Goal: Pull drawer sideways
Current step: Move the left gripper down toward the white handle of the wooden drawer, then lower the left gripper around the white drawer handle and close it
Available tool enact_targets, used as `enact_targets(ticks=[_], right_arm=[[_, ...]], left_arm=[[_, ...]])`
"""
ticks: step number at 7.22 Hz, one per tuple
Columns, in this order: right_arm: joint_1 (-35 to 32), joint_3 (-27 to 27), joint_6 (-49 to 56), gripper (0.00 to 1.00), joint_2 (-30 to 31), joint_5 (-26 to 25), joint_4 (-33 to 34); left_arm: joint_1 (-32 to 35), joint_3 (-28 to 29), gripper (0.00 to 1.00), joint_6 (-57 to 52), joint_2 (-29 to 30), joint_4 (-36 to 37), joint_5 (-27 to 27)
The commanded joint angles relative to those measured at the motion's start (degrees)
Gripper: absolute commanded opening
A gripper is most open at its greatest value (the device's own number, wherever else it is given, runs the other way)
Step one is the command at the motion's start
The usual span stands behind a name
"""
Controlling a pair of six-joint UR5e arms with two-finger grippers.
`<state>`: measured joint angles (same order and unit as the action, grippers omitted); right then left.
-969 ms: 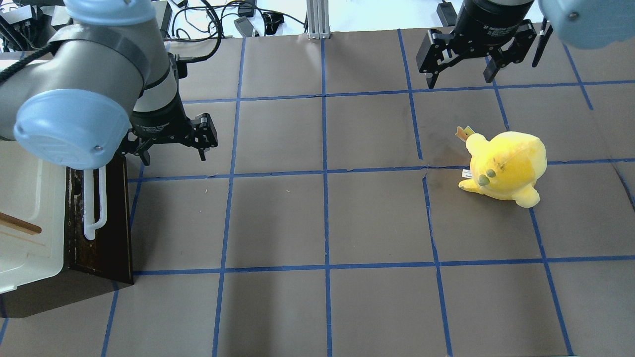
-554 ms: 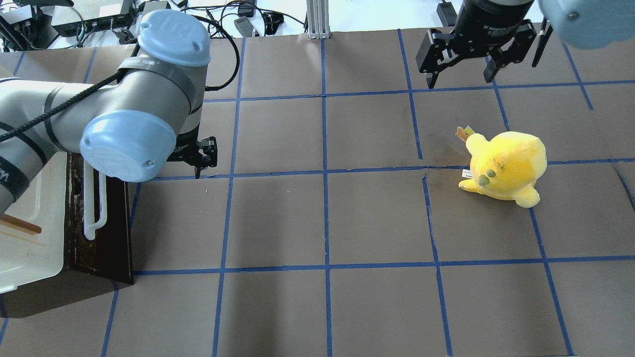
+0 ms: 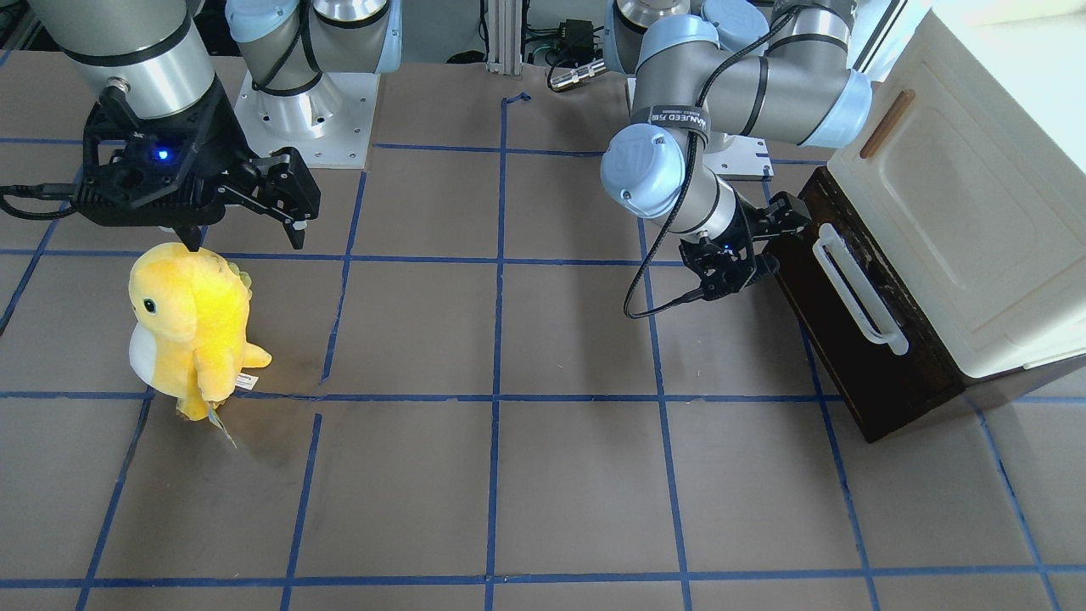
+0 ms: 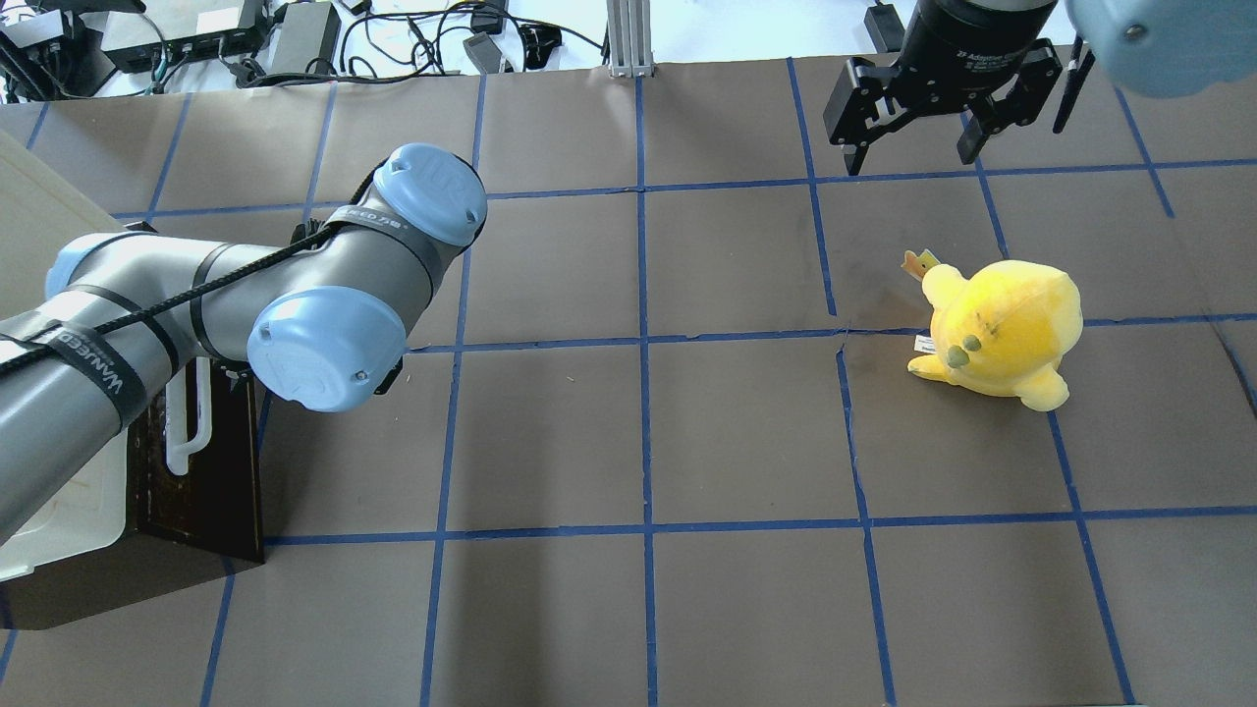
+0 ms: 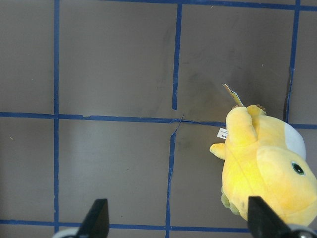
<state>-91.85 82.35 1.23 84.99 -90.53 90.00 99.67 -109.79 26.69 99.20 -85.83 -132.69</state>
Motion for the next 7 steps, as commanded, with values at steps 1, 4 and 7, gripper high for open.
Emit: enact_targets(ticks=[1,4,7], right_arm=[[0.0,0.0,0.0,1.00,0.0,0.0,0.0],[0.0,0.0,0.0,1.00,0.0,0.0,0.0],[0.0,0.0,0.0,1.00,0.0,0.0,0.0]], left_arm=[[-0.1,0.8,1.00,-0.2,2.8,-0.7,-9.4],[-3.3,4.1,1.00,0.2,3.7,-7.0,-12.1],[-5.3,3.7,1.00,0.8,9.9,-1.4,-14.7]])
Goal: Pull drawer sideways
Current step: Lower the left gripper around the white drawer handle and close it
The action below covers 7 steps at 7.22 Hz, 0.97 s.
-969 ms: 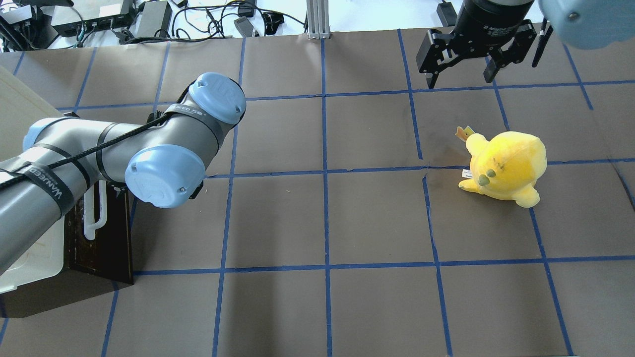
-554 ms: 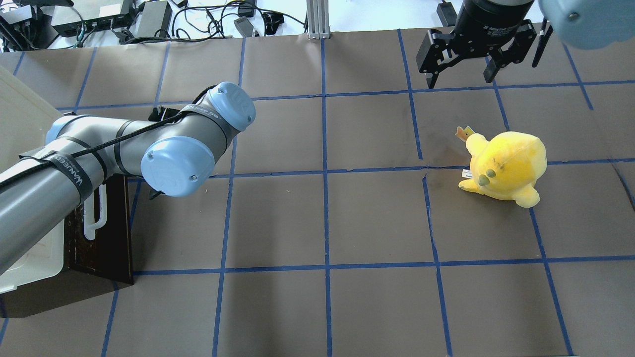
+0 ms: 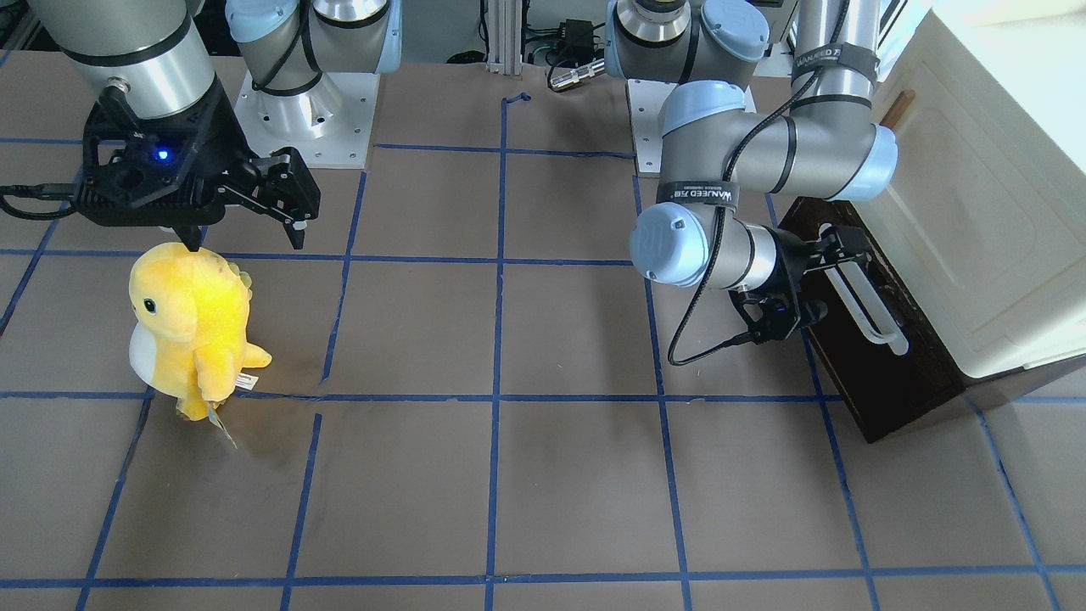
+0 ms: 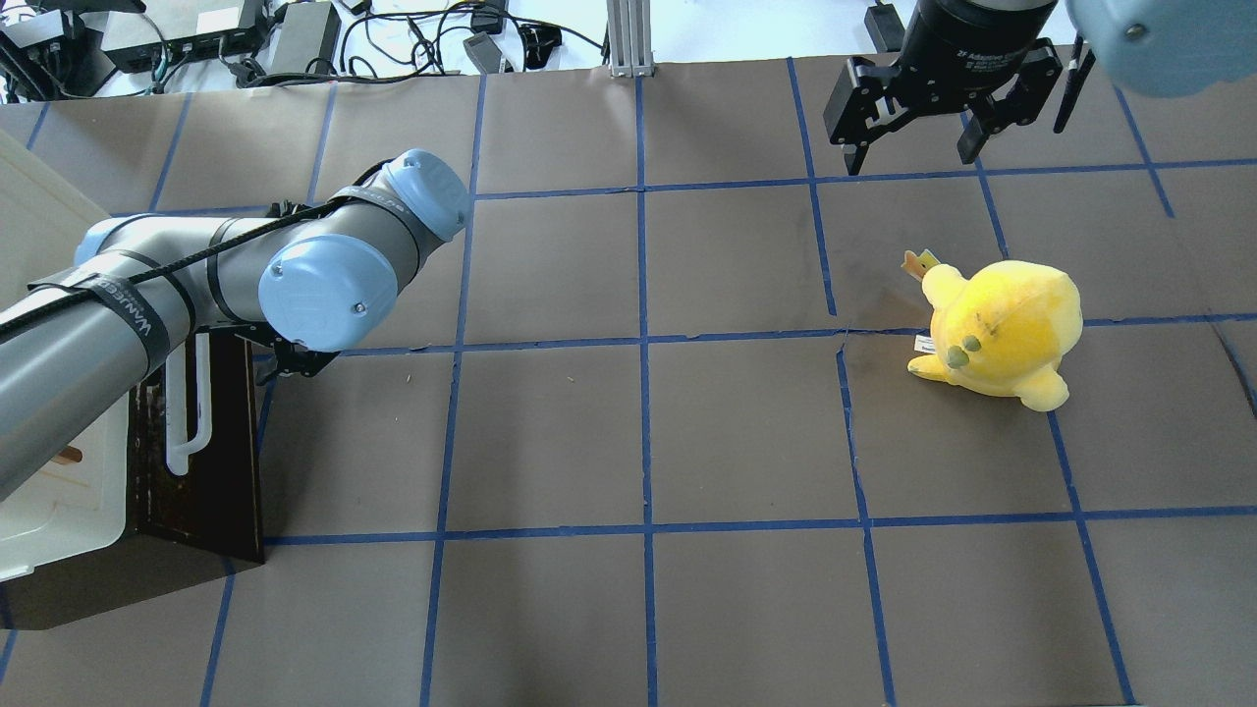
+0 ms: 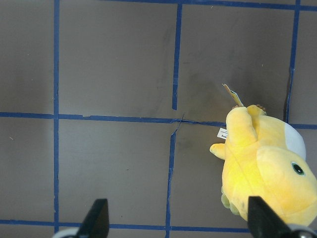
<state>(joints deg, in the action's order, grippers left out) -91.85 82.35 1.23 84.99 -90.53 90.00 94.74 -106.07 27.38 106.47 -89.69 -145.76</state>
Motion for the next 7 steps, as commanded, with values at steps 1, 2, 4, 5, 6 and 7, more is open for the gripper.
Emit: enact_targets(ticks=[1,2,4,5,6,7], right_arm=[[0.0,0.0,0.0,1.00,0.0,0.0,0.0],[0.0,0.0,0.0,1.00,0.0,0.0,0.0],[0.0,0.0,0.0,1.00,0.0,0.0,0.0],[0.0,0.0,0.0,1.00,0.0,0.0,0.0],[0.0,0.0,0.1,1.00,0.0,0.0,0.0],[0.0,0.0,0.0,1.00,0.0,0.0,0.0]], left_arm=[[-0.1,0.1,1.00,0.8,4.7,3.0,-5.6],[-0.1,0.0,1.00,0.7,5.3,2.9,-6.0],[-0.1,-0.9,1.00,2.7,6.3,2.3,-10.2],[-0.1,-2.9,1.00,3.3,6.2,2.2,-11.8],[-0.2,-3.5,1.00,3.8,6.2,2.2,-13.3],[-0.1,-3.6,0.97,3.6,6.2,2.1,-13.4]])
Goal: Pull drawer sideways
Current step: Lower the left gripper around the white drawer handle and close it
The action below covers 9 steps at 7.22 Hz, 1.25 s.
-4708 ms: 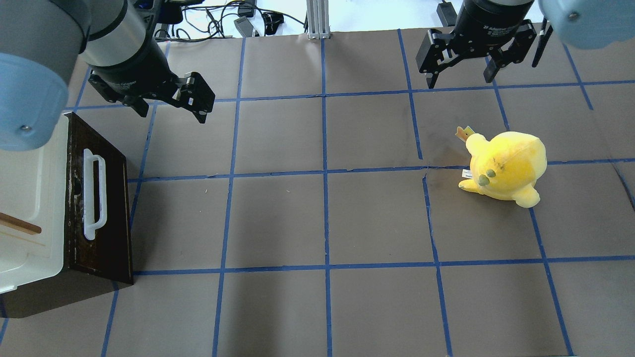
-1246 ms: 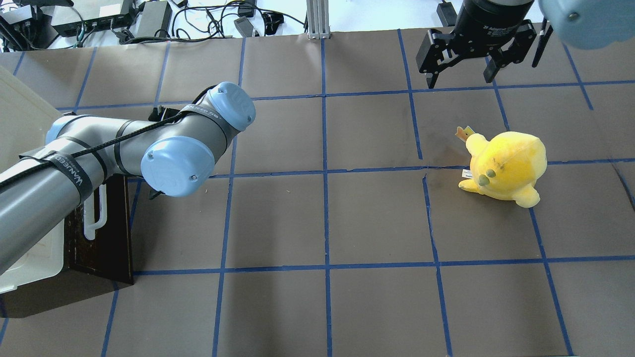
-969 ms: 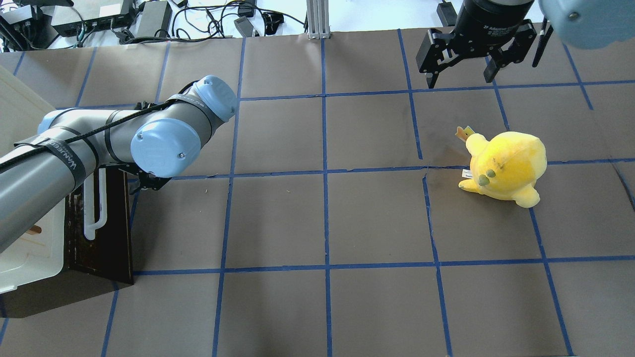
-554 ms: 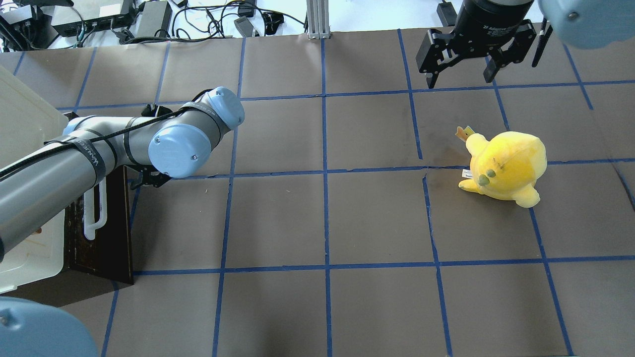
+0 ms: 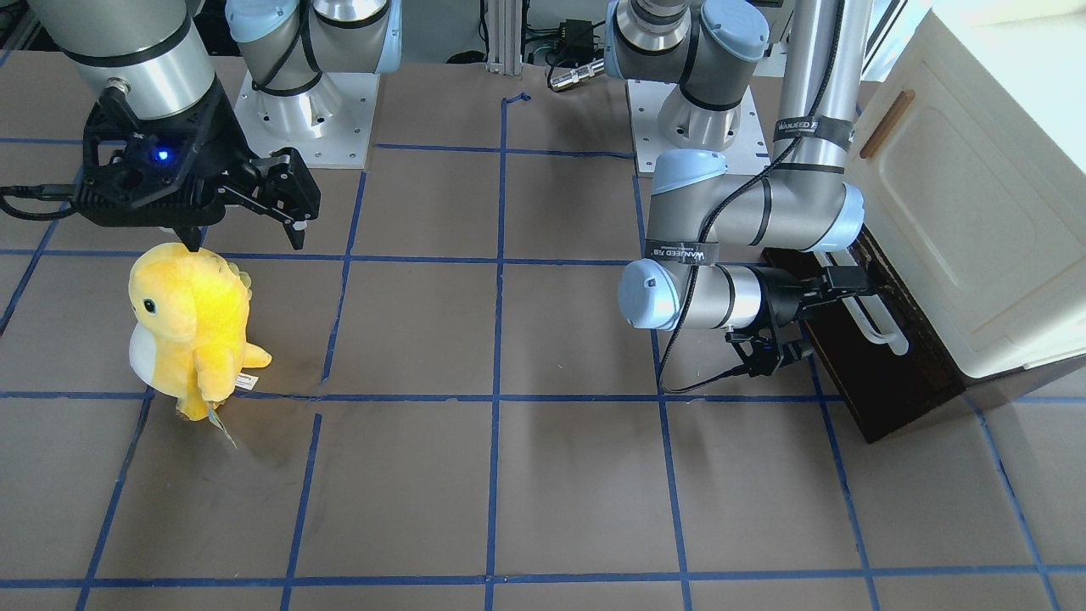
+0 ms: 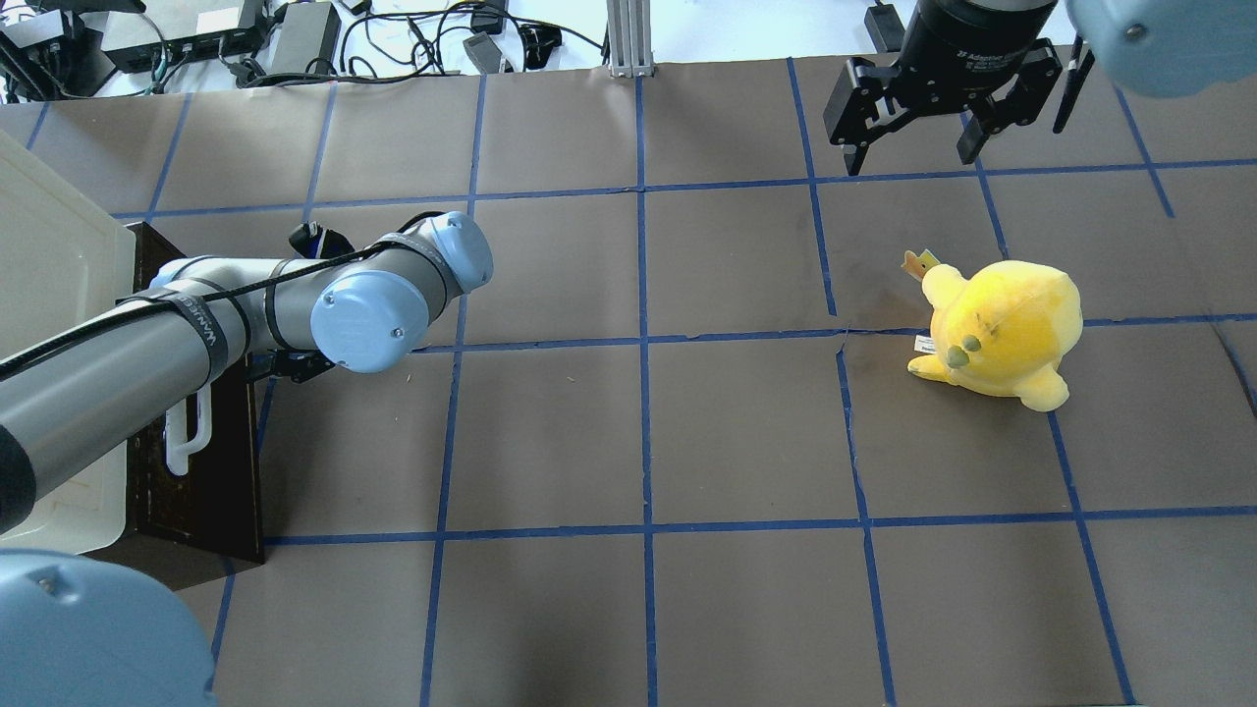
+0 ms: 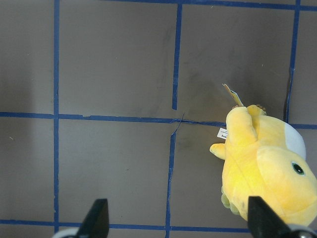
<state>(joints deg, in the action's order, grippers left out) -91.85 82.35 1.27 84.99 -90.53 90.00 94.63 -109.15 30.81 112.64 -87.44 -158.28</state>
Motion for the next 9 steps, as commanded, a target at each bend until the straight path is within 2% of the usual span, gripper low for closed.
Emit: enact_targets(ticks=[1,5,7,9], right_arm=[[0.0,0.0,0.0,1.00,0.0,0.0,0.0],[0.0,0.0,0.0,1.00,0.0,0.0,0.0],[0.0,0.0,0.0,1.00,0.0,0.0,0.0],[0.0,0.0,0.0,1.00,0.0,0.0,0.0]], left_arm=[[-0.1,-0.9,0.94,0.4,0.3,-0.1,-0.9],[-0.5,-1.3,0.90,0.3,0.5,-0.1,-1.2],[-0.7,-1.3,0.82,0.3,0.4,-0.1,-1.2],[-0.9,-1.6,0.78,0.9,0.1,-0.1,-2.3]])
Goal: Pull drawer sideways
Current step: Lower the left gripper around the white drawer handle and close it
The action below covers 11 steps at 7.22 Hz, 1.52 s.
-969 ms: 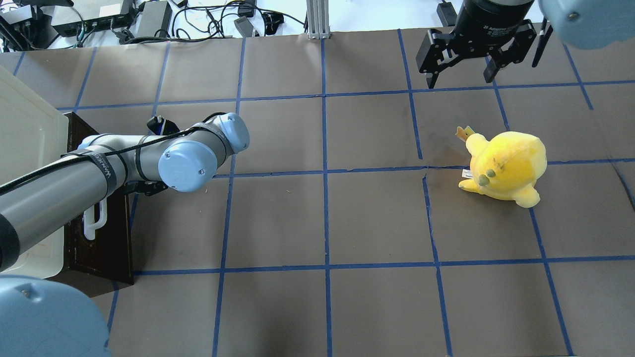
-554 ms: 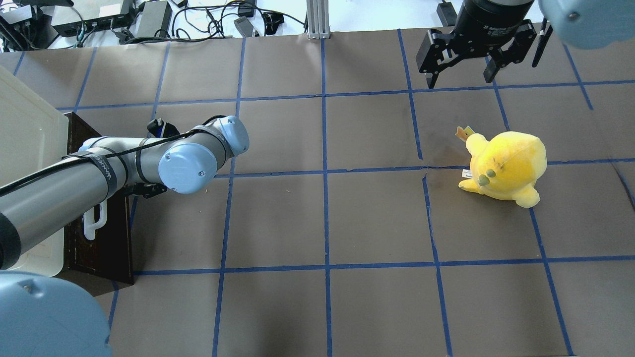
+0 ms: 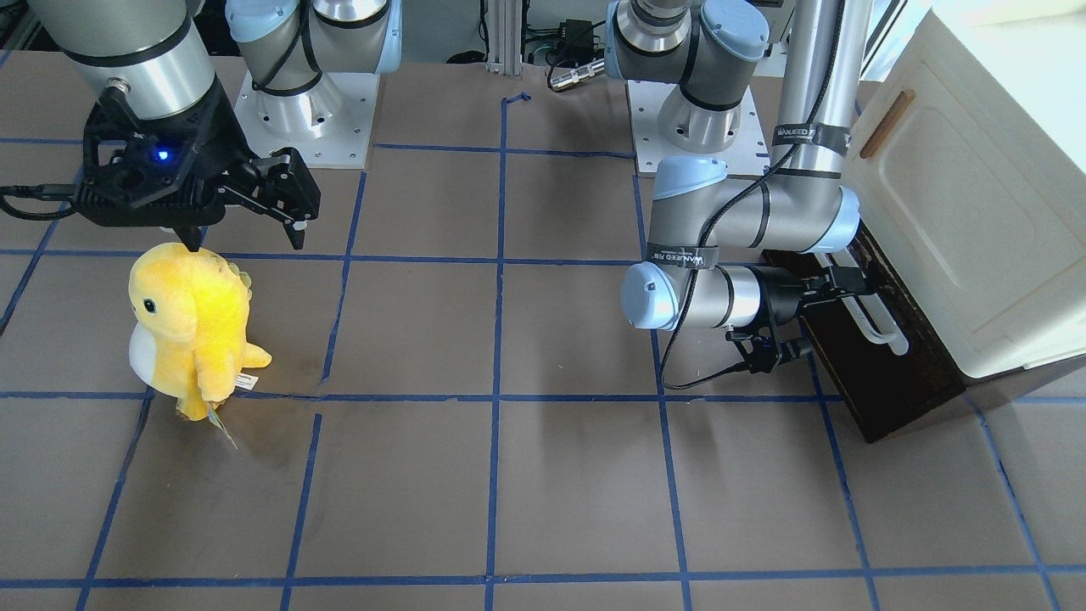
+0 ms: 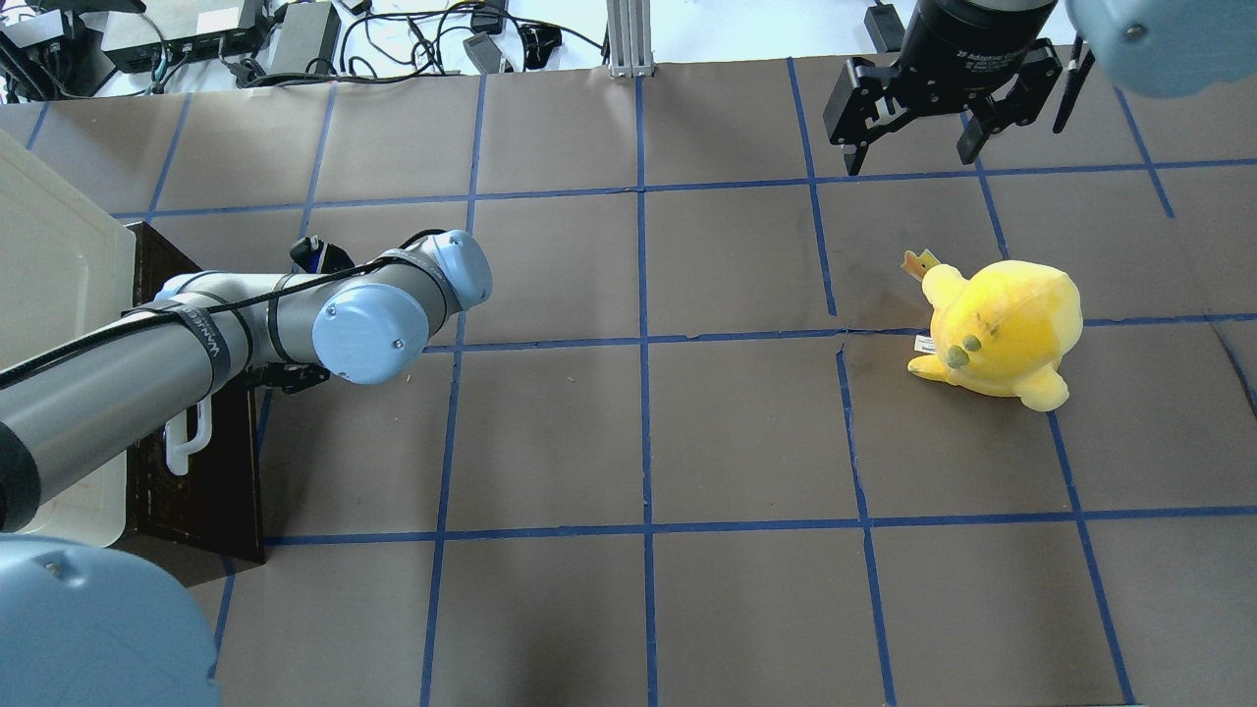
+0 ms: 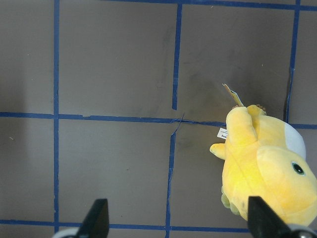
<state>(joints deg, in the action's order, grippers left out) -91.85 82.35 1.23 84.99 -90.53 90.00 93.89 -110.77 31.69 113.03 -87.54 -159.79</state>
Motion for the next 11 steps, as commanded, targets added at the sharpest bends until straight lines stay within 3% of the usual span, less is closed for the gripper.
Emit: enact_targets(ticks=[1,2,8,11], right_arm=[[0.0,0.0,0.0,1.00,0.0,0.0,0.0],[0.0,0.0,0.0,1.00,0.0,0.0,0.0],[0.0,0.0,0.0,1.00,0.0,0.0,0.0],[0.0,0.0,0.0,1.00,0.0,0.0,0.0]], left_arm=[[-0.1,-0.4,0.69,0.7,0.0,0.0,-0.9],[-0.6,-0.4,0.63,0.8,0.1,0.0,-0.9],[-0.8,0.0,0.60,0.3,0.4,0.1,-0.9],[-0.7,0.0,0.49,0.1,0.2,0.3,-0.9]])
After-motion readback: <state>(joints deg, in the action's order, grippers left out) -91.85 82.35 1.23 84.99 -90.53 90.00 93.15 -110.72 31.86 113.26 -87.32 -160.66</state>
